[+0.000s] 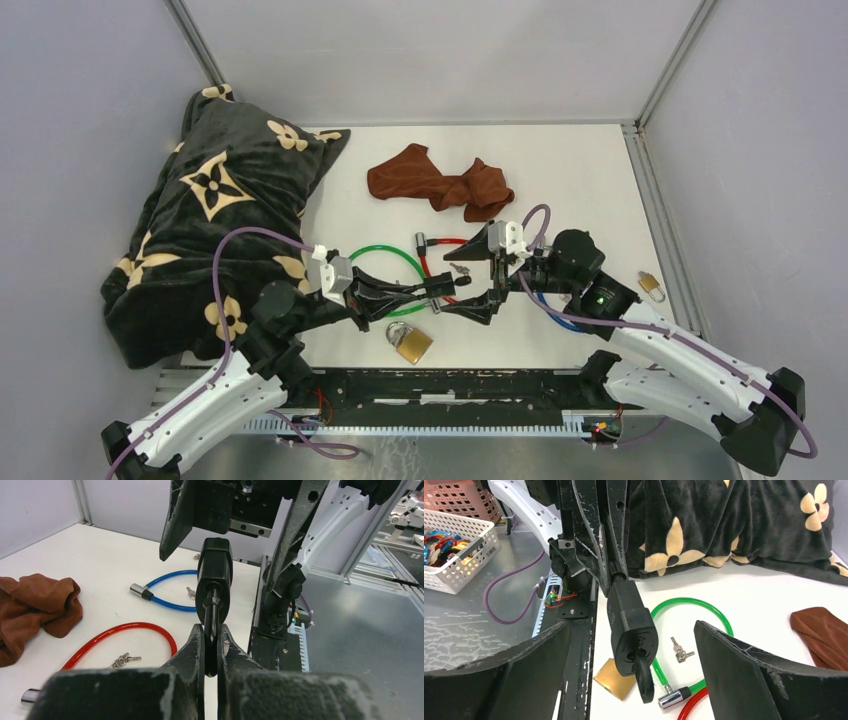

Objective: Lock with the key
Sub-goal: Lock the lock.

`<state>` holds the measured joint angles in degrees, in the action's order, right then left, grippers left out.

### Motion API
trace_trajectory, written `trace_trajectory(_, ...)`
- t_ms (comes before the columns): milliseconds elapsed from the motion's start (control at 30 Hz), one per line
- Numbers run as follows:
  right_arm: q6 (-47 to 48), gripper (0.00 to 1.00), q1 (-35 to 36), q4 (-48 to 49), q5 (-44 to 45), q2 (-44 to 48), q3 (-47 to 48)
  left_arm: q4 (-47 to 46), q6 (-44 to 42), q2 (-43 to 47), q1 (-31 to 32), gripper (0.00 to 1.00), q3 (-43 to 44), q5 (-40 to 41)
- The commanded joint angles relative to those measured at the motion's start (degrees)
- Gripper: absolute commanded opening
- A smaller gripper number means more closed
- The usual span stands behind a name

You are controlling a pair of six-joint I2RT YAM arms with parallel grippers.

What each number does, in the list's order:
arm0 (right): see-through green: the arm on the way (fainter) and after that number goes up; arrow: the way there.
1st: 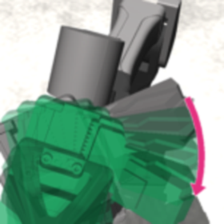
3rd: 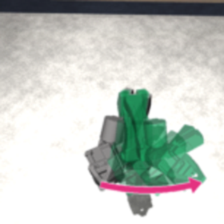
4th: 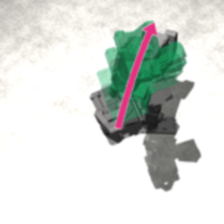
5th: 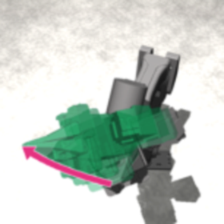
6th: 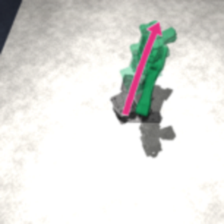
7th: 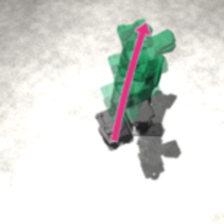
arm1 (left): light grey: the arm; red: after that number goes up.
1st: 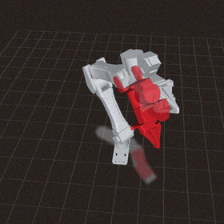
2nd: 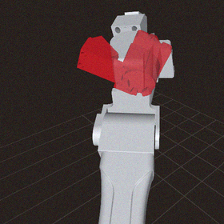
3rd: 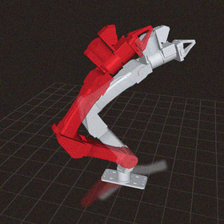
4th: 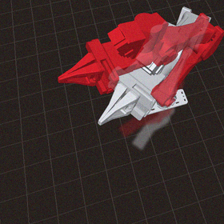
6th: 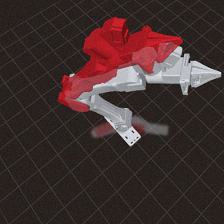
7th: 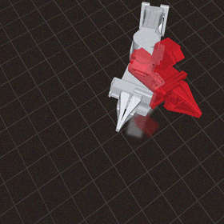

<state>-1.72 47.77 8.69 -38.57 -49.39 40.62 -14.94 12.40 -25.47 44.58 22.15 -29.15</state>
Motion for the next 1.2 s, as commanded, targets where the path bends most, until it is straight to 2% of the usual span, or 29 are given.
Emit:
trace_trajectory(0, -5.1, 0.98, -0.7, 8.2, -4.1, -1.0, -1.8, -5.3, -3.2, 0.3, -0.2, 0.02, 2.7, -2.4)
trace_trajectory(267, -13.8, 0.73, -0.8, 18.9, -6.9, -3.3, -6.9, -5.1, -3.0, -0.1, -0.2, 0.02, 3.0, -2.7)
trace_trajectory(500, -17.8, 0.68, -0.7, 23.8, -7.2, -5.2, -7.5, -5.3, -2.7, -0.8, -0.2, 0.02, 2.9, -3.2)
trace_trajectory(567, -17.9, 0.63, -0.7, 23.8, -7.3, -5.9, -7.4, -5.3, -2.6, -1.0, -0.2, 0.02, 3.0, -3.2)
trace_trajectory(833, -16.3, 0.29, -0.5, 21.6, -7.0, -6.5, -7.1, -5.6, -1.7, -1.5, -0.2, 0.02, 3.3, -3.0)
trace_trajectory(867, -16.1, 0.22, -0.5, 21.4, -7.0, -6.6, -7.0, -5.7, -1.4, -1.6, -0.2, 0.02, 3.2, -3.0)
trace_trajectory(933, -15.7, 0.00, -0.3, 21.2, -6.6, -6.7, -7.2, -5.7, -1.0, -1.7, -0.2, 0.02, 3.0, -3.1)
trace_trajectory(1100, -16.4, 0.00, -0.3, 23.7, -3.0, -5.4, -8.5, -5.8, 0.1, -1.7, -0.2, 0.02, 2.5, -2.0)
trace_trajectory(1167, -18.2, 0.00, -0.3, 26.9, -1.6, -4.8, -9.3, -5.4, 0.7, -1.6, -0.2, 0.19, 1.8, -1.4)
